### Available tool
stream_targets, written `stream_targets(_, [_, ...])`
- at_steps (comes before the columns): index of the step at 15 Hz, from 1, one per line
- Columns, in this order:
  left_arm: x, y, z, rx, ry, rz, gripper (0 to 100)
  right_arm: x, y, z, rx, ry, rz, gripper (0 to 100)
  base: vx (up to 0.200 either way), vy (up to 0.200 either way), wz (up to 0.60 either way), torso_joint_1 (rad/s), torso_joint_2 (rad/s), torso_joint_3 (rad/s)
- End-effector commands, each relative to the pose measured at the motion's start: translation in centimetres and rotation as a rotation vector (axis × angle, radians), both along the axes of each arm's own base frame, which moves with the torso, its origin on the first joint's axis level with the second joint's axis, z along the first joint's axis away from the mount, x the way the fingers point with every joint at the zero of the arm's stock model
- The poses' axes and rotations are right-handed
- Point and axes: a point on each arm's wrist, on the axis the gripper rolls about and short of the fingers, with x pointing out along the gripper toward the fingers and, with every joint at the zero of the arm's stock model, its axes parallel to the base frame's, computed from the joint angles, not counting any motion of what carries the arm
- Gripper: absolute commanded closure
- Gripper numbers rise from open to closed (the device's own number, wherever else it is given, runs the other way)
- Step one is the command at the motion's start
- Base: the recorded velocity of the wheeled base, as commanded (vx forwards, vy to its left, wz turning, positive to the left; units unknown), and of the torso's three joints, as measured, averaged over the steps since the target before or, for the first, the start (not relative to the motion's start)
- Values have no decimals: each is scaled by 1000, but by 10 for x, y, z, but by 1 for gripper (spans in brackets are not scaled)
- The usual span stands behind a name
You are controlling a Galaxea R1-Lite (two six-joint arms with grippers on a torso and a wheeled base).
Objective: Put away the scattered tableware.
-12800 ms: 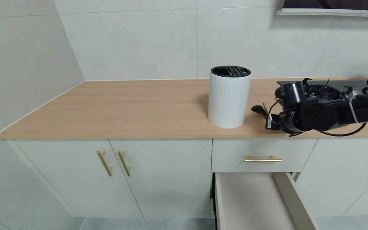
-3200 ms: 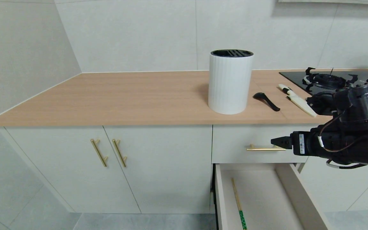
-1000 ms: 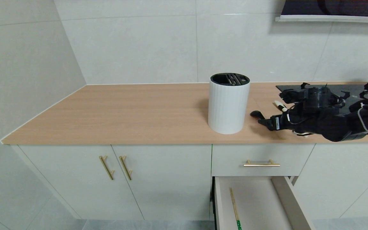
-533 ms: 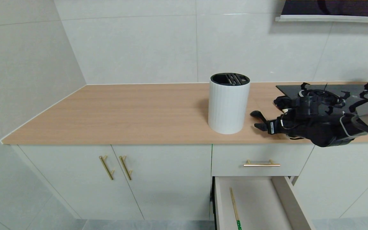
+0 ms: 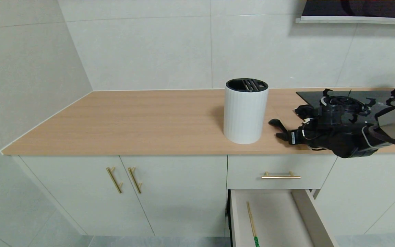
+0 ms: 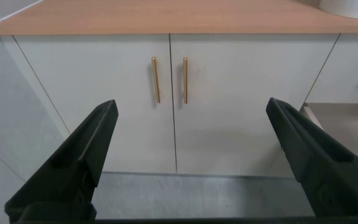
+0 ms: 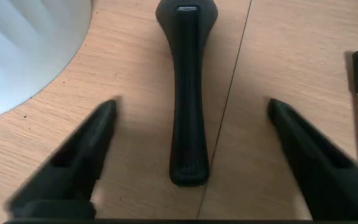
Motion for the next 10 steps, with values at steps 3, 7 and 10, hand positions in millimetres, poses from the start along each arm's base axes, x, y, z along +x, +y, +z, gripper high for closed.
stream_targets(3, [0,0,0,0,1,1,0,0,0,-1,1,3,0,100,0,0,0,0,0,0])
stream_targets(7, [0,0,0,0,1,1,0,0,0,0,1,1,0,100,0,0,0,0,0,0])
stream_targets(10, [0,0,0,0,1,1,0,-3,0,10,6,-11,-1,100,0,0,0,0,0,0])
